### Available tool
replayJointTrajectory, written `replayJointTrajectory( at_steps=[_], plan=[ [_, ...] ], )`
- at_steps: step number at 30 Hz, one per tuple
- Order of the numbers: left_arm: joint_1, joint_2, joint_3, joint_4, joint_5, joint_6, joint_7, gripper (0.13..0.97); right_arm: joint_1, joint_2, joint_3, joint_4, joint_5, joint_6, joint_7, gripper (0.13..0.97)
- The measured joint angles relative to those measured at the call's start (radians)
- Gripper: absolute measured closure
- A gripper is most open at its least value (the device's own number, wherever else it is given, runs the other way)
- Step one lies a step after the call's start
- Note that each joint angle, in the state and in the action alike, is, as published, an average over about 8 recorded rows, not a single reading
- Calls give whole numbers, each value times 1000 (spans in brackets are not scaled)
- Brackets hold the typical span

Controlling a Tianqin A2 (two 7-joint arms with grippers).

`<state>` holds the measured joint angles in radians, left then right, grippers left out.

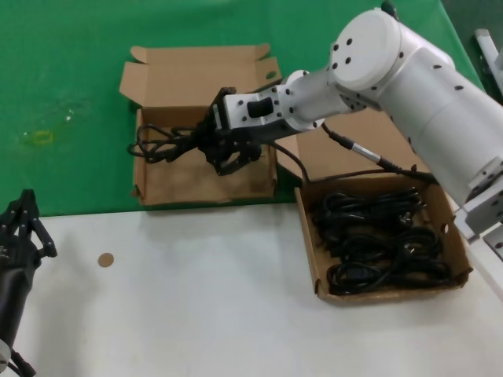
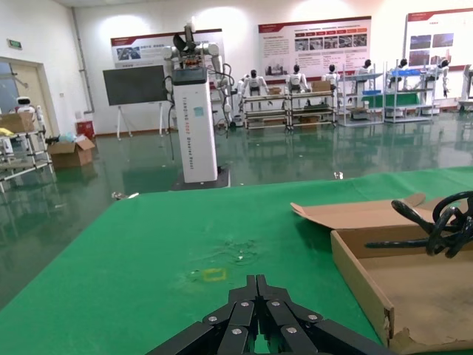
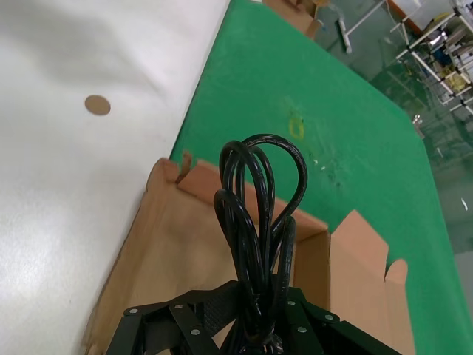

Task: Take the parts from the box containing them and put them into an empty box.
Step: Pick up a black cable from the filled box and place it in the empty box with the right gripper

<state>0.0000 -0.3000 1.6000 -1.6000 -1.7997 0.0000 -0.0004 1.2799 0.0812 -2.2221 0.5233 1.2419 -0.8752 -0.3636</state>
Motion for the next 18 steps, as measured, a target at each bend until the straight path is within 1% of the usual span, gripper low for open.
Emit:
replayJointTrajectory(
  at_steps=[14,18],
  plan=[
    [0,0,0,0,0,0,0,945,44,-41,2,-142,4,29,-103,896],
    [0,0,0,0,0,0,0,945,57,-50,1,-175,2,38,-119,861]
  ],
)
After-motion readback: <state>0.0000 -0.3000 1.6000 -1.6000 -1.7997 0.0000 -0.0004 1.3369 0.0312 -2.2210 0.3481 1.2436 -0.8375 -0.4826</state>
